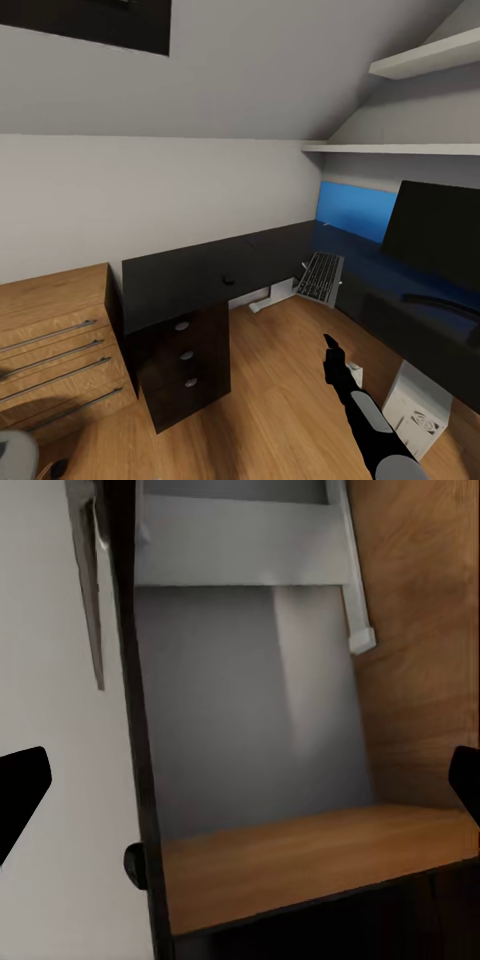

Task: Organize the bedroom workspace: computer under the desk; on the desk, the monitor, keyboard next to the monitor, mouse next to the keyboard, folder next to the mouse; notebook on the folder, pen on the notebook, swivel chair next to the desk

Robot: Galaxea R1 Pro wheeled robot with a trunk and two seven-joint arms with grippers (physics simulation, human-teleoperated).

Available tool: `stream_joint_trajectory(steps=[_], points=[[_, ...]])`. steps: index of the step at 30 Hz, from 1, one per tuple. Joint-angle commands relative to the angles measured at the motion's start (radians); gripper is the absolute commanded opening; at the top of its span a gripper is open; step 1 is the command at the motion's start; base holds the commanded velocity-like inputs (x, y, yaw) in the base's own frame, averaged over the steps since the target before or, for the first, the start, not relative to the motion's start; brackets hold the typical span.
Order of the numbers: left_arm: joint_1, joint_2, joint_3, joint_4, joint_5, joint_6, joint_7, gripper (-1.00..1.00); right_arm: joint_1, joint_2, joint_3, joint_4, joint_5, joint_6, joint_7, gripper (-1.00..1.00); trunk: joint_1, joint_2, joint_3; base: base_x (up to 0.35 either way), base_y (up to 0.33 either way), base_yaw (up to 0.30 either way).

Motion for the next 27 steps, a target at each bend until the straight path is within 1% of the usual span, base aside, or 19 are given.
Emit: stream_joint_trajectory(steps=[1, 7, 9, 10, 13, 18, 22, 25, 27], points=[[-0.001, -0.001, -0.002, 0.001, 0.006, -0.003, -0.001, 1.0, -0.001, 0.0, -0.004, -0.004, -0.011, 0.002, -0.006, 1.0, 0.0, 0.0, -0.001, 0.0, 0.0, 0.0], [-0.001, -0.006, -0.003, 0.001, 0.004, -0.003, -0.002, 1.0, -0.002, 0.003, -0.005, -0.046, -0.014, -0.034, -0.041, 1.0, 0.0, 0.0, -0.001, 0.0, 0.0, 0.0], [-0.001, -0.007, -0.003, 0.001, 0.003, -0.003, -0.002, 1.0, -0.002, 0.004, -0.005, -0.051, -0.014, -0.063, -0.044, 1.0, 0.0, 0.0, -0.001, 0.0, 0.0, 0.0], [-0.001, -0.007, -0.003, 0.001, 0.003, -0.003, -0.002, 1.0, -0.002, 0.004, -0.004, -0.052, -0.012, -0.096, -0.044, 1.0, 0.0, 0.0, -0.001, 0.0, 0.0, 0.0], [-0.001, -0.007, -0.006, 0.001, 0.003, -0.003, -0.002, 1.0, -0.002, 0.004, 0.002, -0.055, -0.008, -0.149, -0.041, 1.0, 0.0, 0.0, -0.001, 0.0, 0.0, 0.0], [-0.001, -0.008, -0.009, -0.005, 0.003, -0.003, -0.002, 1.0, -0.002, 0.003, 0.011, -0.056, -0.006, -0.169, -0.035, 1.0, 0.0, 0.0, -0.001, 0.0, 0.0, 0.0], [-0.001, -0.009, -0.01, -0.019, 0.003, -0.003, -0.002, 1.0, -0.002, 0.001, 0.028, -0.055, -0.006, -0.173, -0.012, 1.0, 0.0, 0.0, -0.001, 0.0, 0.0, 0.0], [-0.001, -0.009, -0.011, -0.037, 0.003, -0.003, -0.002, 1.0, -0.002, -0.001, 0.046, -0.053, -0.005, -0.175, 0.02, 1.0, 0.0, 0.0, -0.001, 0.0, 0.0, 0.0], [-0.001, -0.01, -0.01, -0.05, 0.003, -0.003, -0.003, 1.0, -0.002, -0.002, 0.061, -0.051, -0.004, -0.175, 0.054, 1.0, 0.0, 0.0, -0.001, 0.0, 0.0, 0.0]])
